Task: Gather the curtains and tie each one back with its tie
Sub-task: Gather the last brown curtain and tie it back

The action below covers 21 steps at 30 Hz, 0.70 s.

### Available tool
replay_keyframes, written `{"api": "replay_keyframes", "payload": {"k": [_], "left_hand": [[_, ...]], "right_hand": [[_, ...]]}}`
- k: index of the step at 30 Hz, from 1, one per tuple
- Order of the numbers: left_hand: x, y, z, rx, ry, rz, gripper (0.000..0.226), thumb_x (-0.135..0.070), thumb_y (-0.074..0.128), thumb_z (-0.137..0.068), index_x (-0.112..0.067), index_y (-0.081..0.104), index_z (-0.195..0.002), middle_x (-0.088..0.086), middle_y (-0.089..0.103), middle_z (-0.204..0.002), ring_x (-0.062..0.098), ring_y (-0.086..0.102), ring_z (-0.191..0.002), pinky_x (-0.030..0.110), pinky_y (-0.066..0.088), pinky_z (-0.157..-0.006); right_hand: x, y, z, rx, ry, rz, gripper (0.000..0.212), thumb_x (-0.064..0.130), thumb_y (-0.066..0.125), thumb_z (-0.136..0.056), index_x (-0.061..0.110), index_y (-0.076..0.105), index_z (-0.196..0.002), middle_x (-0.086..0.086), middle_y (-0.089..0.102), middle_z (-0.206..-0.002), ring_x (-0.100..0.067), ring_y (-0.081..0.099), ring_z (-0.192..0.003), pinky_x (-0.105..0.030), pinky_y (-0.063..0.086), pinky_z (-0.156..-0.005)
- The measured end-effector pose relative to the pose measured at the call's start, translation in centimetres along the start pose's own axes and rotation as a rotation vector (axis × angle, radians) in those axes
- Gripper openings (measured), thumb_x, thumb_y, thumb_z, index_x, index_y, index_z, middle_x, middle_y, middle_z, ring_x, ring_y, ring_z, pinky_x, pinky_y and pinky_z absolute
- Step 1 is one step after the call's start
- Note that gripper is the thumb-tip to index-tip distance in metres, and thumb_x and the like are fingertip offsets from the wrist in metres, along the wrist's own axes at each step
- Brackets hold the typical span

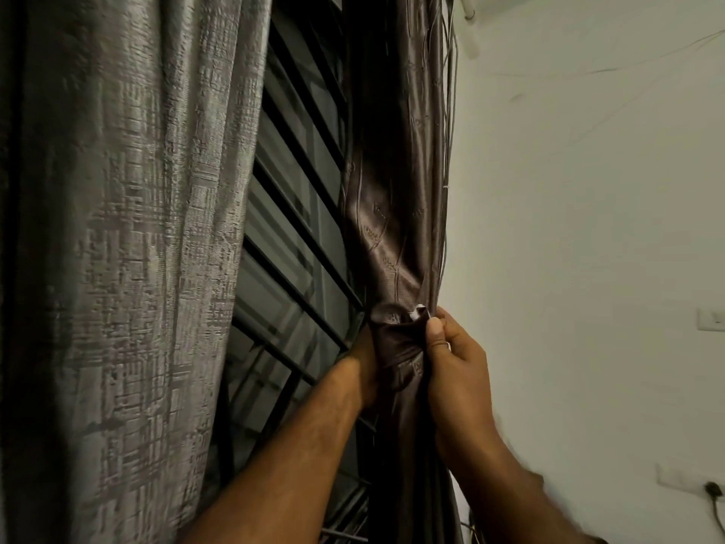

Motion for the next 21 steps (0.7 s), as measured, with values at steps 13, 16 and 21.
{"api": "replay_keyframes", "payload": {"k": [13,16,21], "left_hand": [[-1.3,0.3,0.6,0.051,0.074,-0.143,0.042,-0.022,0.051,-0.098,0.004,0.055,-0.131,0.027,0.056,-0.130,0.032,0.061,-0.106,0.043,0.048,-0.101],[-0.8,0.8,0.8,0.069,0.069,-0.143,0.041,-0.025,0.054,-0.095,0.000,0.062,-0.125,0.023,0.062,-0.124,0.029,0.066,-0.101,0.037,0.055,-0.091],[-0.7,0.6,1.4,0.066,0.073,-0.170,0.044,-0.028,0.038,-0.103,-0.009,0.077,-0.101,0.016,0.073,-0.106,0.023,0.072,-0.089,0.031,0.058,-0.073]], "right_hand": [[-1.1,0.2,-0.2,0.047,0.439,-0.531,0.039,0.032,0.048,-0.106,0.006,0.068,-0.127,-0.018,0.072,-0.122,-0.035,0.067,-0.119,-0.055,0.045,-0.110],[-0.8,-0.5,-0.1,-0.059,0.307,-0.428,0.036,0.033,0.049,-0.106,0.010,0.073,-0.118,-0.014,0.077,-0.113,-0.031,0.071,-0.111,-0.052,0.050,-0.106],[0.3,-1.6,0.9,-0.271,0.032,0.044,0.034,0.039,0.051,-0.104,0.023,0.074,-0.084,0.005,0.075,-0.082,-0.011,0.070,-0.082,-0.039,0.058,-0.079]]}}
Point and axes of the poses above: each hand's wrist, its own z-axis away from the middle knuckle, its own y-axis out of the palm, x = y × z, the point moved 4 cm from there along -z, towards the middle knuckle
